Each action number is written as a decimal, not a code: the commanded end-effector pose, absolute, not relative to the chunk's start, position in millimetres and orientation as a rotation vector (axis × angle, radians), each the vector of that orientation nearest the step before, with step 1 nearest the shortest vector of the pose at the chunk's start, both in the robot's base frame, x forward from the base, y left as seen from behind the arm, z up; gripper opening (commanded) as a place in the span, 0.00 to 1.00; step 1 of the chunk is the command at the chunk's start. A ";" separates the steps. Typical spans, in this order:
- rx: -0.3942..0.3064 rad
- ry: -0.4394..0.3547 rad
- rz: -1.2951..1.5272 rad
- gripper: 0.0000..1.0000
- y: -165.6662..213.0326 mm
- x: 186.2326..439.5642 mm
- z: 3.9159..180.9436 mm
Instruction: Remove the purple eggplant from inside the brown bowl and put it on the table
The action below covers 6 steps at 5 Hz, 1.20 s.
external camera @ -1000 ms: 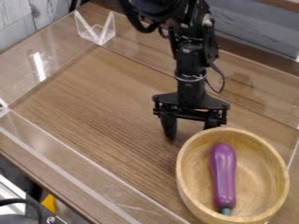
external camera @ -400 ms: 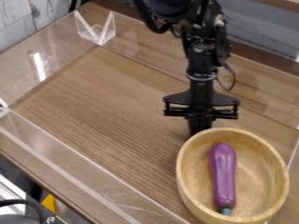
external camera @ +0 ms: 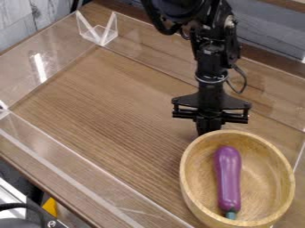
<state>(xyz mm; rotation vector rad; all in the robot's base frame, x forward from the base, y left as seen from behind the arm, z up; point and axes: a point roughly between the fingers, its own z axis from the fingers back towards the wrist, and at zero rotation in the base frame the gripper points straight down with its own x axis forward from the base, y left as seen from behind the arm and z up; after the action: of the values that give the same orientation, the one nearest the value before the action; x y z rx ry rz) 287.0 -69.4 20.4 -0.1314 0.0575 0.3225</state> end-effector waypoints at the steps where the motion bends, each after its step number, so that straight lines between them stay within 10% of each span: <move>1: -0.148 0.022 0.255 0.00 -75.3 287.0 43.9; 6: -0.135 0.051 0.345 0.00 -87.4 256.4 71.0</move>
<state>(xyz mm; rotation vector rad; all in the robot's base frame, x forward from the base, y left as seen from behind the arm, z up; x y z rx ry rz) 256.7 -85.9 59.4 -0.1207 0.0761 0.3663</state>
